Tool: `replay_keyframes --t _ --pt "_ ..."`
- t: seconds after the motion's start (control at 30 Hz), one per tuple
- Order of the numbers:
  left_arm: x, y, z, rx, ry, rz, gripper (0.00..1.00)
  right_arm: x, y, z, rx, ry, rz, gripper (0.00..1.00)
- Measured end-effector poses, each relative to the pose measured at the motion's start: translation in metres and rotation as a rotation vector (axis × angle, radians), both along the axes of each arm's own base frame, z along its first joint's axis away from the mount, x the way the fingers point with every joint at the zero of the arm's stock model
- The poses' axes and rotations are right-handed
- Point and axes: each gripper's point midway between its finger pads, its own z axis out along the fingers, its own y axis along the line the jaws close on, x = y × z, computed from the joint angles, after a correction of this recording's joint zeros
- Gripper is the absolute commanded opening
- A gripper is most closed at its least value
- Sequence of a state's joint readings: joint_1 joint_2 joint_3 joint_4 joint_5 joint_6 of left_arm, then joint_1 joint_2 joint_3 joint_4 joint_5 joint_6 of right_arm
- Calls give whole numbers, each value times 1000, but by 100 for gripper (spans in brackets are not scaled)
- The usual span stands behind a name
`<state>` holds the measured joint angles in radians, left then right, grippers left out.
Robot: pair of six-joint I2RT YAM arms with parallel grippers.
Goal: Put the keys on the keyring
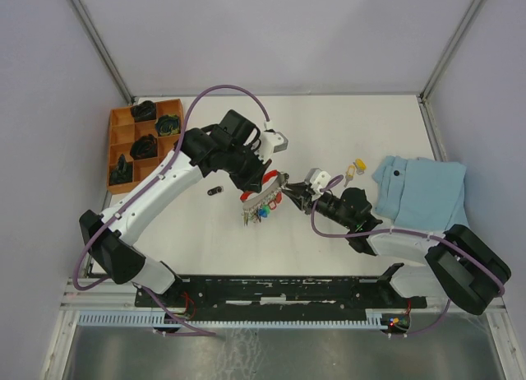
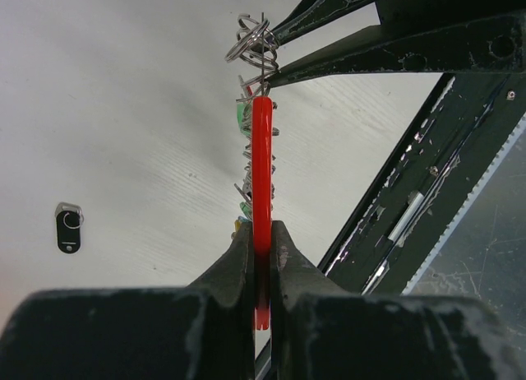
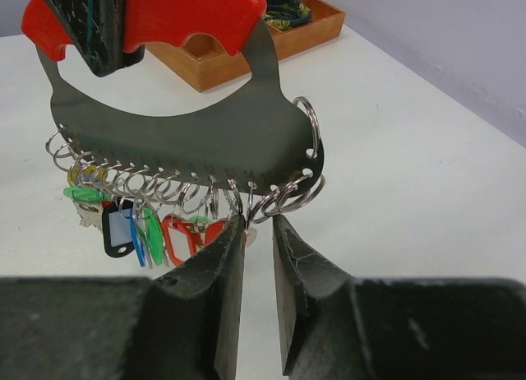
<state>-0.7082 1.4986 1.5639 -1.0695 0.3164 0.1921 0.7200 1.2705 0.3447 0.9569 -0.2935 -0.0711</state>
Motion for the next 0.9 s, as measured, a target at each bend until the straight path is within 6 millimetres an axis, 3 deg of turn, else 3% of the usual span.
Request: replay_keyframes --t 0.33,0.53,0.67,0.9 --pt "-2 -2 0 0 0 -8 3 0 0 0 2 3 0 24" --pt "-2 -1 -2 6 3 -5 3 0 0 0 0 4 1 11" --pt "-3 1 -11 19 17 5 3 -2 -1 -9 -29 28 5 3" --pt "-4 -3 -36 11 69 61 7 -6 -5 -32 -101 91 6 1"
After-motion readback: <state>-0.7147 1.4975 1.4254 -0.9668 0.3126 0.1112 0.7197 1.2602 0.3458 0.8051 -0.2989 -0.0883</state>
